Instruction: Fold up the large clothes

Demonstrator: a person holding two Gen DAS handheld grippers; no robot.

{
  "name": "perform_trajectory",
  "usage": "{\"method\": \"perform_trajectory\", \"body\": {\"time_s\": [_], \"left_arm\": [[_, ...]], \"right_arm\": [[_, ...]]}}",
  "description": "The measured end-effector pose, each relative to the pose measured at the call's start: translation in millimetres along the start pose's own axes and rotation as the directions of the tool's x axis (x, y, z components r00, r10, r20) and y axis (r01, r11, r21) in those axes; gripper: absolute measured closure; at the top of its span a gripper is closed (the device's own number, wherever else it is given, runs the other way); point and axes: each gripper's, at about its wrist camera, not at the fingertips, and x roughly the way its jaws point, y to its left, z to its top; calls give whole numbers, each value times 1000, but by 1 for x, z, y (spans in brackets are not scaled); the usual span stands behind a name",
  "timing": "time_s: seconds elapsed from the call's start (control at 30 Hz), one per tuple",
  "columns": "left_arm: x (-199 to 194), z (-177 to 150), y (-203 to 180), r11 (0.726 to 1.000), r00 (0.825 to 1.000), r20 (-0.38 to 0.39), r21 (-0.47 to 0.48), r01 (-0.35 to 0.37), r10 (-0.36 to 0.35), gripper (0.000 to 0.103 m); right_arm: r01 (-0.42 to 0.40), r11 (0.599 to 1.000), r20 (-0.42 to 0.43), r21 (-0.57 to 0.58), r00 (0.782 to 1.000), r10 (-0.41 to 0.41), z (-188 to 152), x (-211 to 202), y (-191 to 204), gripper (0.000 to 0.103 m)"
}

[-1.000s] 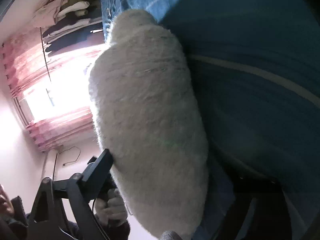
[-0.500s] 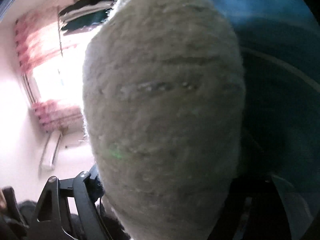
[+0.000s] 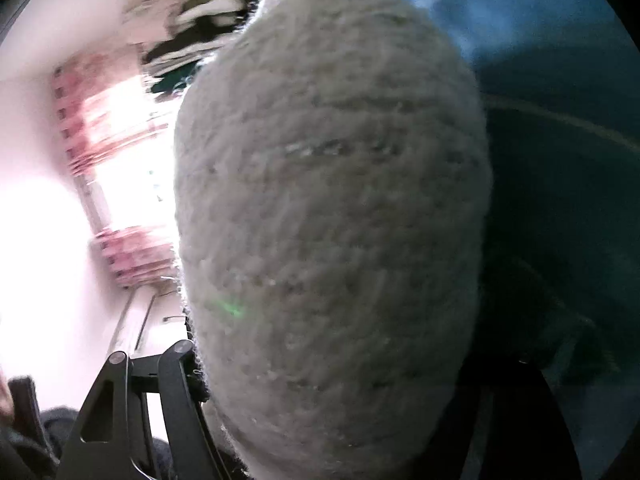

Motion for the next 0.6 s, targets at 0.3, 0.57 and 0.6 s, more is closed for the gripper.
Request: {"method": "perform_trajectory", "body": {"time_s": [0.3,0.57,0.6], "left_arm": [[-5,66,-110,982,993,23,151,109,-114,91],[86,158,-247,928,966,-44,271,255,-253,91],[102,172,-266,921,963,-52,284,268,-264,91]], "right_arm": [[-36,995,110,-98,993,47,48,-39,84,27],[60,980,253,-192,967,-9,170,-110,151,27],[68,976,265,-204,964,-12,197,-119,155,27]]}}
